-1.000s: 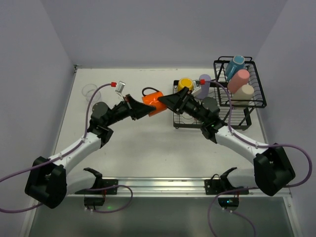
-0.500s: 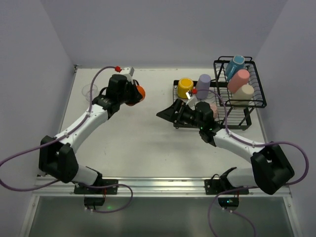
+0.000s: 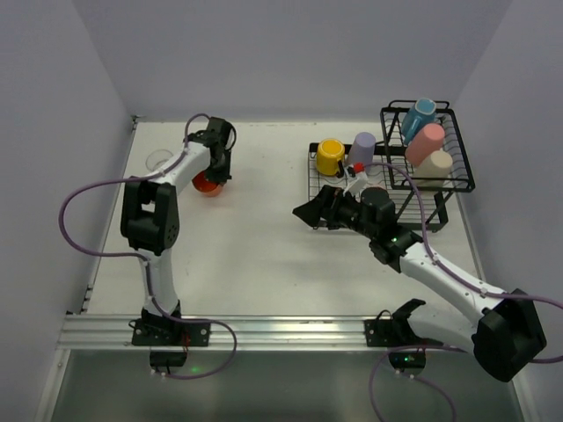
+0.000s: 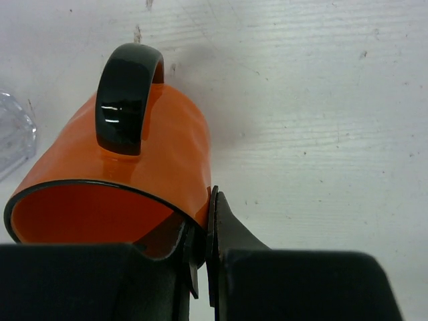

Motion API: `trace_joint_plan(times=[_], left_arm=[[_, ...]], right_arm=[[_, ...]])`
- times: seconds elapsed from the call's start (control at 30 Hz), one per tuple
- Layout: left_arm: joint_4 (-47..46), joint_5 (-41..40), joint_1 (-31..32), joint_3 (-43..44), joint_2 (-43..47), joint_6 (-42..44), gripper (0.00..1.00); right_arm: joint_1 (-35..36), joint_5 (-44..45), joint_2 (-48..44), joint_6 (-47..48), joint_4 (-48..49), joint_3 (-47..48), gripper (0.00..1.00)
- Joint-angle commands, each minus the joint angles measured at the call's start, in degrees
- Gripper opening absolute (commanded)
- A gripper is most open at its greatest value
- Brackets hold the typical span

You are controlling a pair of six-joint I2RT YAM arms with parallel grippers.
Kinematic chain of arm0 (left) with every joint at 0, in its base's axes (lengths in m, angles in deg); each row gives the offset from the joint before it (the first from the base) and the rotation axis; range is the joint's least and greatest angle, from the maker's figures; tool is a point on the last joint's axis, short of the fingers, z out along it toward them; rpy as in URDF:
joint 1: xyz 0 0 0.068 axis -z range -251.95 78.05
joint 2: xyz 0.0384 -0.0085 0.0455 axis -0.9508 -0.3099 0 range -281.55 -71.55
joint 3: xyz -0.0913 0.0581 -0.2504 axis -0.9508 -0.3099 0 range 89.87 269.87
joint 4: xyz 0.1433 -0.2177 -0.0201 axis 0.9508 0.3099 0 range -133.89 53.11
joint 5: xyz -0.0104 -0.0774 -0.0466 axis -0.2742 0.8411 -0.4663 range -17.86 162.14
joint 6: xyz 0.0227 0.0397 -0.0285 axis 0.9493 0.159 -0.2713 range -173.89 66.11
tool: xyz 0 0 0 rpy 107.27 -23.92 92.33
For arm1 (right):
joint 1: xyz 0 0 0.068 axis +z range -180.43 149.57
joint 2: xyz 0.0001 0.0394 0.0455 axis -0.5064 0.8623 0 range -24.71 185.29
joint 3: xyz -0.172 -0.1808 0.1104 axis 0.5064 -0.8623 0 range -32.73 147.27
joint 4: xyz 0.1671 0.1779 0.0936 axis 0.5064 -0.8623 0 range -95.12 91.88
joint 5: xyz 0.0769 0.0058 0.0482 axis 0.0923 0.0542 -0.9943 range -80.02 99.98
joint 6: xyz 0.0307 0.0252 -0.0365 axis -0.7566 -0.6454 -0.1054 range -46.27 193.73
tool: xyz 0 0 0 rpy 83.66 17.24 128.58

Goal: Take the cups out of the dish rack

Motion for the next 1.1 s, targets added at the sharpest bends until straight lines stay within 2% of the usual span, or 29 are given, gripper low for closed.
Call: trace_joint_plan(times=[0.0,0.07,0.1,0.13,0.17,0.3,0.53,0.63,0.7,0.73,0.77,0.93,1.07], left_arm=[[5.1,-1.7,-0.5,7.7,-1.8,4.5,0.0],[7.2,-2.3,-0.8,10.3,-3.8,5.4,0.0],[7.8,-2.4,-0.9,11.0,-4.2,5.7,0.04],[8.5,-2.5,-0.9,12.1,-4.7,5.8,0.09],[8.8,-2.6,-1.0,12.6,-5.3,6.1,0.18],[10.0,-3.9,-1.1,13.9,-5.7,6.2,0.37],[10.5,-6.3,-1.1,13.4,-4.5,6.0,0.5],[9.5,-6.0,-1.1,13.4,-2.0,5.6,0.64],[7.6,-4.2,-1.0,13.0,1.3,5.2,0.79],[6.8,-3.4,-0.5,12.8,2.7,5.0,0.97],[5.9,-1.8,-0.3,12.5,5.7,4.5,1.0],[-2.8,3.0,3.8,6.3,16.8,3.1,1.0],[-14.1,12.6,6.9,-6.0,33.1,1.4,1.0]], right_arm=[[0.1,3.1,-1.1,3.8,-3.0,0.3,0.99],[0.2,3.1,-1.2,3.9,-3.1,0.4,0.99],[0.1,3.0,-1.1,4.0,-3.2,0.5,0.99],[0.2,3.2,-1.0,4.1,-3.3,0.6,0.99],[0.2,3.3,-0.9,4.2,-3.3,0.7,0.99],[0.2,4.7,-0.7,5.3,-5.1,1.8,0.99],[0.3,11.2,-0.8,8.4,-10.1,5.6,0.99],[0.2,16.7,0.6,10.6,-13.3,8.2,0.99],[0.3,21.9,2.0,12.0,-14.5,9.6,0.99],[0.2,23.5,3.7,13.0,-14.9,11.3,0.99],[0.2,25.2,4.6,13.2,-15.3,12.2,0.99],[0.2,34.3,10.7,15.6,-15.1,18.6,0.99],[0.2,39.1,18.1,18.7,-14.7,23.8,0.99]])
